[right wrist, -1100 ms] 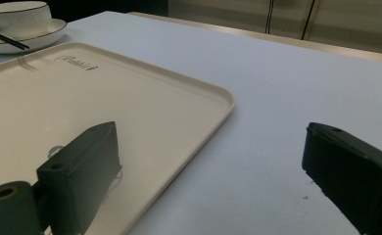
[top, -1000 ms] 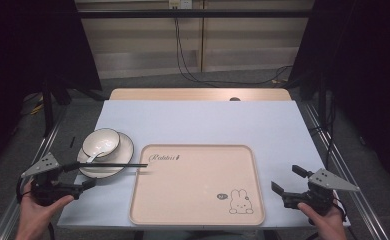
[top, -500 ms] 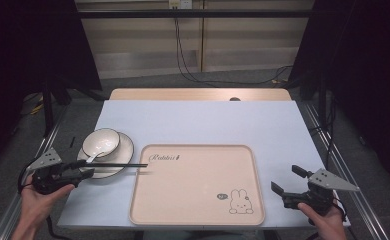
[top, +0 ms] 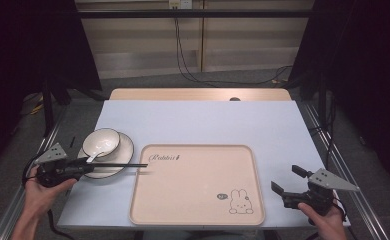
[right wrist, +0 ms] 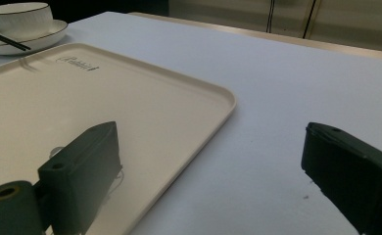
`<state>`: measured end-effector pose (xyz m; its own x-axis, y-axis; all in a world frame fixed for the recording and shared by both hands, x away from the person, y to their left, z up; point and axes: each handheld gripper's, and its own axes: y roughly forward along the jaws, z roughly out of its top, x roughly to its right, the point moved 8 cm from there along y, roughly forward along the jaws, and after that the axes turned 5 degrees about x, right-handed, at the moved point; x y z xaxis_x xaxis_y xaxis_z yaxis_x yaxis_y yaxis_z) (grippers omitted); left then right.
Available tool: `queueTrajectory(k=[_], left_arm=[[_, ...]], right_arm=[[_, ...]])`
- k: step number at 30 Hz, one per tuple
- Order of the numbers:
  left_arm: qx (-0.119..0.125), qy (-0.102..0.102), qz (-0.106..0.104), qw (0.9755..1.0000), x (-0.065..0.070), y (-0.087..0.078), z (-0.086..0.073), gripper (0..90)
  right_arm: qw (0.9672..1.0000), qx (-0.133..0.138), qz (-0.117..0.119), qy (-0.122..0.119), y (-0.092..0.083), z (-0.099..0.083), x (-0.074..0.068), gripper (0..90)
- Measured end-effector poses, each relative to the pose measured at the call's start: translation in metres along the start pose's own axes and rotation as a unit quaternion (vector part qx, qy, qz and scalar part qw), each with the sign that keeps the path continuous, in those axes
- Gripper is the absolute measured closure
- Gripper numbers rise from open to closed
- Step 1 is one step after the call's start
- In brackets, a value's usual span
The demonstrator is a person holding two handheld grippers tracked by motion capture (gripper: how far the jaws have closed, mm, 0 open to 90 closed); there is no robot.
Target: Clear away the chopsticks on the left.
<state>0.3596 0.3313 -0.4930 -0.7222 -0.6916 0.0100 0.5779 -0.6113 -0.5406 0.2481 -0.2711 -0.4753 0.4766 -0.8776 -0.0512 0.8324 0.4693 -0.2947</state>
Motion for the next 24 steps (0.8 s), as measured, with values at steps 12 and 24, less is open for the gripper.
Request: queueTrajectory(k=[12, 24], left_arm=[[-0.01, 0.022, -0.003, 0.9997, 0.001, 0.005, -0.008, 60.6], [-0.033, 0.048, -0.021, 0.9981, 0.014, 0.01, -0.005, 67.3]], right_arm=[[1.0, -0.002, 0.0, 0.002, 0.0, 0.0, 0.0, 7.7], [1.0, -0.004, 0.002, 0.002, 0.001, -0.001, -0.001, 7.7]])
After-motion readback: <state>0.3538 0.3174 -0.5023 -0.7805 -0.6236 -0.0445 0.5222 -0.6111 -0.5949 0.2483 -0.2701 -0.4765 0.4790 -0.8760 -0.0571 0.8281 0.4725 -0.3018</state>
